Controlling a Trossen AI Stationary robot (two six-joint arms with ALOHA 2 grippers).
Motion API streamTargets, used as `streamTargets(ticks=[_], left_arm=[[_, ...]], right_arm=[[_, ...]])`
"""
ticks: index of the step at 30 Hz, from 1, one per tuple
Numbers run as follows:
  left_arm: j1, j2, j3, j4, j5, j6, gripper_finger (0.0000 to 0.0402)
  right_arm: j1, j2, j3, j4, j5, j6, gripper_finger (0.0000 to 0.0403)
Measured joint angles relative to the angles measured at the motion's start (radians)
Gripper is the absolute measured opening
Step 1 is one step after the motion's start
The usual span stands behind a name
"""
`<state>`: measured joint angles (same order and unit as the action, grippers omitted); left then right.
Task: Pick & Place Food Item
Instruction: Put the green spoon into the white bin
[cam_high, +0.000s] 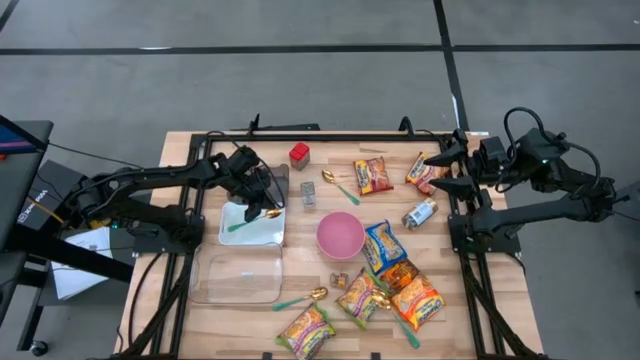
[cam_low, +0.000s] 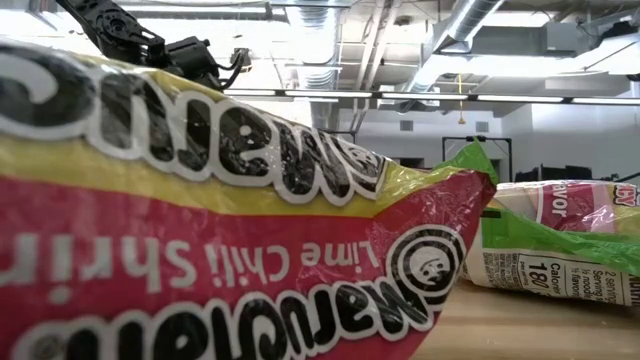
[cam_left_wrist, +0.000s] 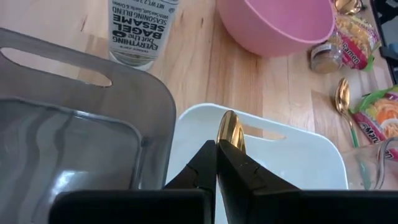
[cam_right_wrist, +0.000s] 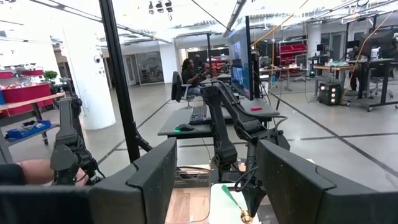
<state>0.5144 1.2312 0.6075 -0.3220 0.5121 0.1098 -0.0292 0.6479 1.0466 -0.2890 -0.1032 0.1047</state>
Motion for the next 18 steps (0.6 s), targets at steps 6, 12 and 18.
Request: streamTargets(ticks=[6, 12, 18], left_arm=[[0.0, 0.0, 0.0, -0.002, 0.0, 0.01, 0.0003], [-0.005, 0.0, 0.0, -0.011, 0.034, 0.01, 0.0003], [-0.015, 0.0, 0.0, -0.01, 0.035, 0.048, 0.0003]], right_arm=[[0.0, 0.0, 0.0, 0.0, 0.0, 0.0, 0.0215], [0.0, 0.0, 0.0, 0.0, 0.0, 0.0, 0.0215], [0.0, 0.0, 0.0, -0.001, 0.0, -0.003, 0.0215]])
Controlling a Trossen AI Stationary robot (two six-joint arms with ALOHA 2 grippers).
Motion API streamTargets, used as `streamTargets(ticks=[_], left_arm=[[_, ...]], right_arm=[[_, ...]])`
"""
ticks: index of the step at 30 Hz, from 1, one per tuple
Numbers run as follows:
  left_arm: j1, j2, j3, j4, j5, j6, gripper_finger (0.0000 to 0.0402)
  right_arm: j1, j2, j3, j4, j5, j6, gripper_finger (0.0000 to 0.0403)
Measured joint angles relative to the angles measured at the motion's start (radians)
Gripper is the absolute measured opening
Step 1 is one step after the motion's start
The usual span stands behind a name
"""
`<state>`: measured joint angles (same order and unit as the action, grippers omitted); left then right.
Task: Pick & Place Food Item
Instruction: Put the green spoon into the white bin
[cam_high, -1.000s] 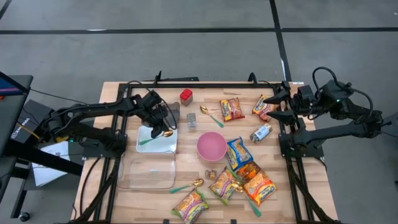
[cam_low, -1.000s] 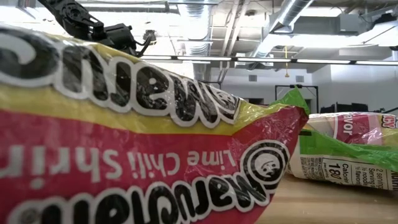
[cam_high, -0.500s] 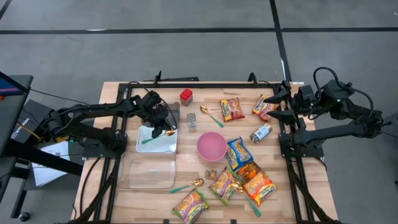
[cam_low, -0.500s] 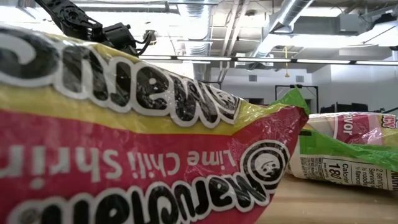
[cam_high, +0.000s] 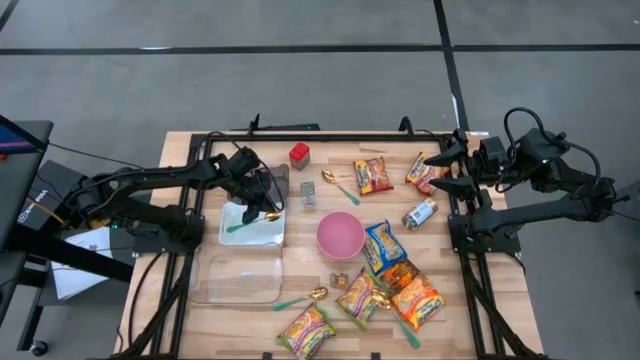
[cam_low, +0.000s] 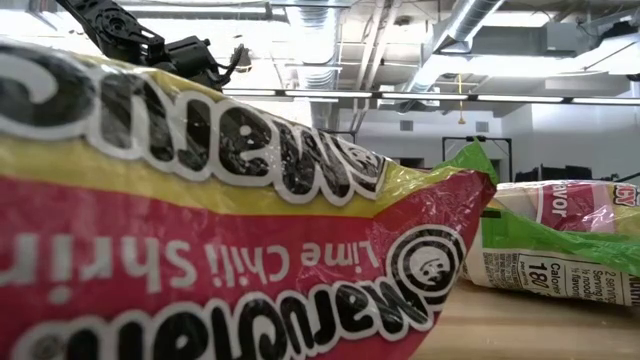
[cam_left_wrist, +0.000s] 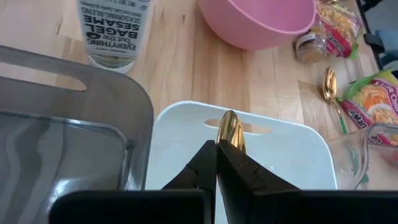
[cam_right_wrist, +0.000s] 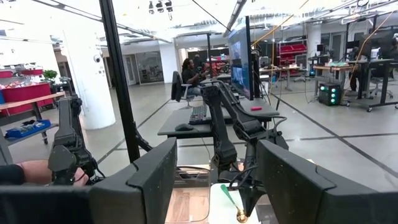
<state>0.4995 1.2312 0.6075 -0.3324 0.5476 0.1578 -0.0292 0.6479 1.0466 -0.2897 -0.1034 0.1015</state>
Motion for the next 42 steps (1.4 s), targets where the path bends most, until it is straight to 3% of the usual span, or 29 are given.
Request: streamTargets(ticks=[36, 42], left_arm=[[-0.005, 0.0, 0.0, 0.019, 0.0, 0.032, 0.0003], [-0.005, 0.0, 0.0, 0.019, -0.001, 0.001, 0.0029]], right_arm=[[0.0, 0.0, 0.0, -0.001, 0.0, -0.005, 0.0215], [0.0, 0.0, 0.0, -0.001, 0.0, -0.005, 0.0215]])
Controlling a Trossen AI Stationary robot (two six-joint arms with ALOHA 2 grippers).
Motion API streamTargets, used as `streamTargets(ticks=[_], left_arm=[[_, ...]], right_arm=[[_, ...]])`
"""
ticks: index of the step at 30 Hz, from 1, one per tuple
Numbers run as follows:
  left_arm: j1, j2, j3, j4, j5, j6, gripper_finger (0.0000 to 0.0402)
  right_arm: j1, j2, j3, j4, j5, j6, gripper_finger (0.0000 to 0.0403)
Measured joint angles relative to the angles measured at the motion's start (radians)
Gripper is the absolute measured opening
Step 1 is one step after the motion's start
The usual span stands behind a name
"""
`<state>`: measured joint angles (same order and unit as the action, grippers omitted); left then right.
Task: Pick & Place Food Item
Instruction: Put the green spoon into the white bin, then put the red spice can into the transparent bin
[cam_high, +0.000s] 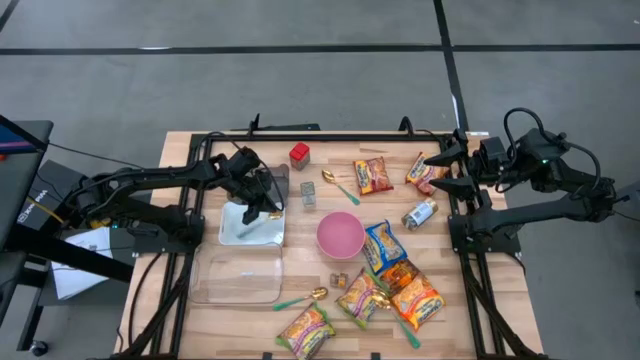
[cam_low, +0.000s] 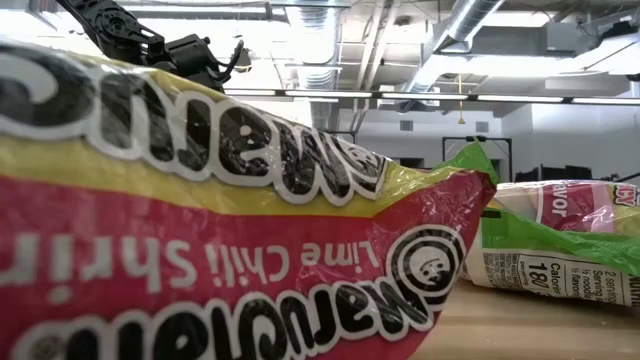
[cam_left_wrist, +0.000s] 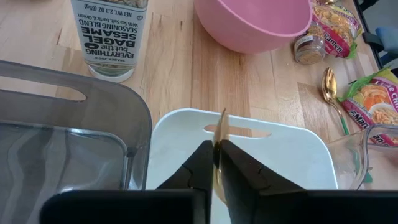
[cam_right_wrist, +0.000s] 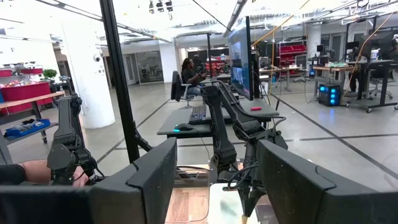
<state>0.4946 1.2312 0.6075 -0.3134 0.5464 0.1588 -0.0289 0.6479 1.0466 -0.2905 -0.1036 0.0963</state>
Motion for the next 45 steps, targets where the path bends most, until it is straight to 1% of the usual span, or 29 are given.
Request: streamTargets(ticks=[9, 12, 16, 24, 30, 33, 37, 39, 42, 45], left_arm=[[0.0, 0.0, 0.0, 0.0, -0.001, -0.002, 0.0107], [0.0, 0.0, 0.0, 0.001, -0.005, -0.001, 0.0123], [0.0, 0.0, 0.0, 0.001, -0.005, -0.001, 0.0135], [0.0, 0.0, 0.0, 0.018, -0.004, 0.001, 0.0132], [0.0, 0.0, 0.0, 0.11, 0.007, 0.002, 0.0121], [0.0, 0.0, 0.0, 0.197, 0.075, 0.001, 0.0116], [0.0, 0.0, 0.0, 0.318, 0.235, -0.001, 0.0109], [-0.007, 0.0, 0.0, 0.374, 0.298, -0.002, 0.0107], [-0.034, 0.0, 0.0, 0.462, 0.319, -0.003, 0.0107], [-0.067, 0.0, 0.0, 0.55, 0.282, -0.002, 0.0112]], right_arm=[[0.0, 0.0, 0.0, 0.0, 0.0, -0.001, 0.0215], [0.0, 0.0, 0.0, 0.0, 0.0, -0.003, 0.0215], [0.0, 0.0, 0.0, 0.0, 0.0, -0.01, 0.0215], [0.0, 0.0, 0.0, 0.0, 0.0, -0.018, 0.0215], [0.0, 0.0, 0.0, 0.0, 0.0, -0.021, 0.0215], [0.0, 0.0, 0.0, -0.002, 0.0, -0.021, 0.0215], [0.0, 0.0, 0.0, -0.013, 0.0, -0.021, 0.0215], [0.0, 0.0, 0.0, -0.016, 0.0, -0.021, 0.0215], [0.0, 0.0, 0.0, -0.015, 0.0, -0.021, 0.0215], [0.0, 0.0, 0.0, -0.015, 0.0, -0.02, 0.0215]])
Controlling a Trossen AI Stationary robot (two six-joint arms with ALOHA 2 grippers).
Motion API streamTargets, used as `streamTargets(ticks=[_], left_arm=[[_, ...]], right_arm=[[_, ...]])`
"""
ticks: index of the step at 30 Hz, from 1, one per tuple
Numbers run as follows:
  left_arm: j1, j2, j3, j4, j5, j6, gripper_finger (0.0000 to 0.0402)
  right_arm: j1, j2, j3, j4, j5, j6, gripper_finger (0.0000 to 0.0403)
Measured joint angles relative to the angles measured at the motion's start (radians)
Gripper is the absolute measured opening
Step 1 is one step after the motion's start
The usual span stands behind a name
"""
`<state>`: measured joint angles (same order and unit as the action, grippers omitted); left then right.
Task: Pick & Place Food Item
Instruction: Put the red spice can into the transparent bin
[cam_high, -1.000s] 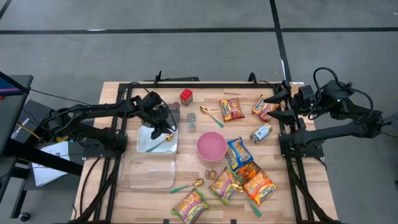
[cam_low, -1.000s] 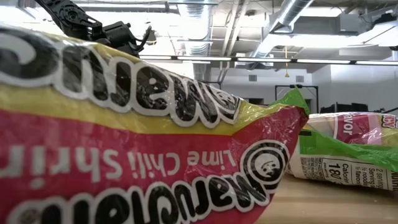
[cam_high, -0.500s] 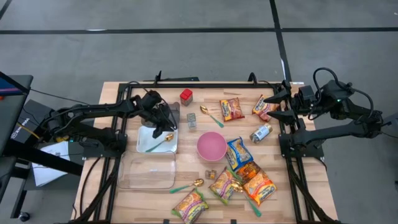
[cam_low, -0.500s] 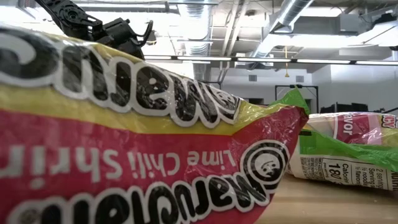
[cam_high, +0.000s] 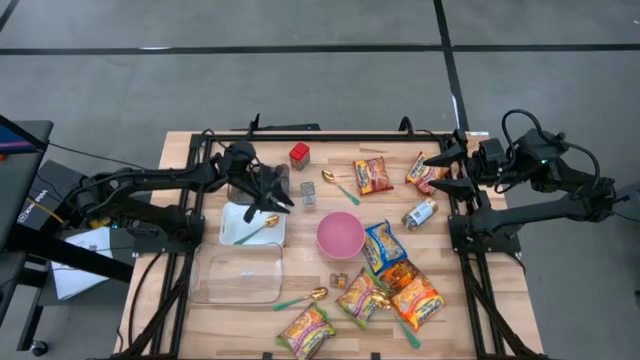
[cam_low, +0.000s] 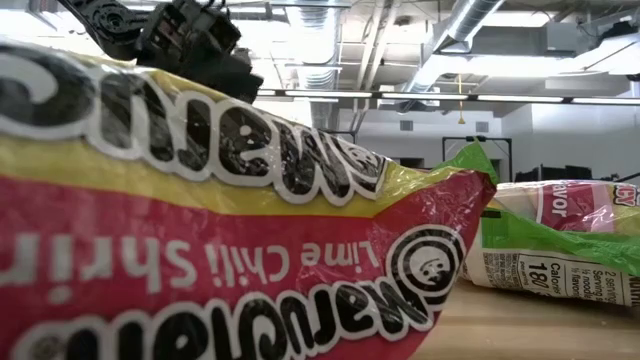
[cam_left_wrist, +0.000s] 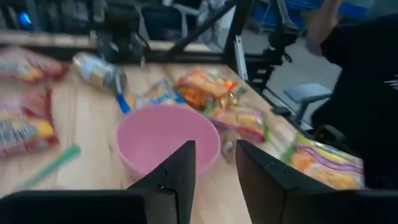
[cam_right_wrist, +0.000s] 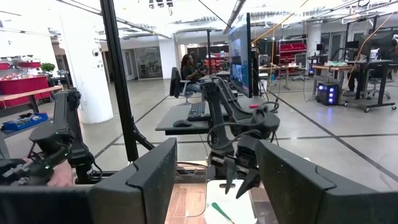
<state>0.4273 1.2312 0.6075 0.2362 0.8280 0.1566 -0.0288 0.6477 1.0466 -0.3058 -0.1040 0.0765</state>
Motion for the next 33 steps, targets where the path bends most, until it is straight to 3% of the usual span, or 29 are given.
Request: streamTargets(ticks=[6, 11, 19, 24, 33], left_arm=[[-0.059, 0.0, 0.0, 0.09, -0.204, 0.003, 0.0132], [-0.097, 0.0, 0.0, 0.101, -0.369, 0.026, 0.0177], [-0.124, 0.0, 0.0, 0.137, -0.524, 0.027, 0.0253], [-0.131, 0.0, 0.0, 0.157, -0.677, 0.058, 0.0262], [-0.125, 0.0, 0.042, 0.149, -1.12, 0.102, 0.0256]], right_arm=[[0.0, 0.0, 0.0, 0.0, 0.0, 0.002, 0.0215], [0.0, 0.0, 0.0, 0.001, 0.0, 0.002, 0.0215], [0.0, -0.001, 0.0, 0.0, 0.0, 0.002, 0.0215], [0.0, -0.001, 0.0, -0.001, 0.0, 0.001, 0.0215], [0.0, -0.001, 0.0, 0.0, 0.0, -0.01, 0.0215]])
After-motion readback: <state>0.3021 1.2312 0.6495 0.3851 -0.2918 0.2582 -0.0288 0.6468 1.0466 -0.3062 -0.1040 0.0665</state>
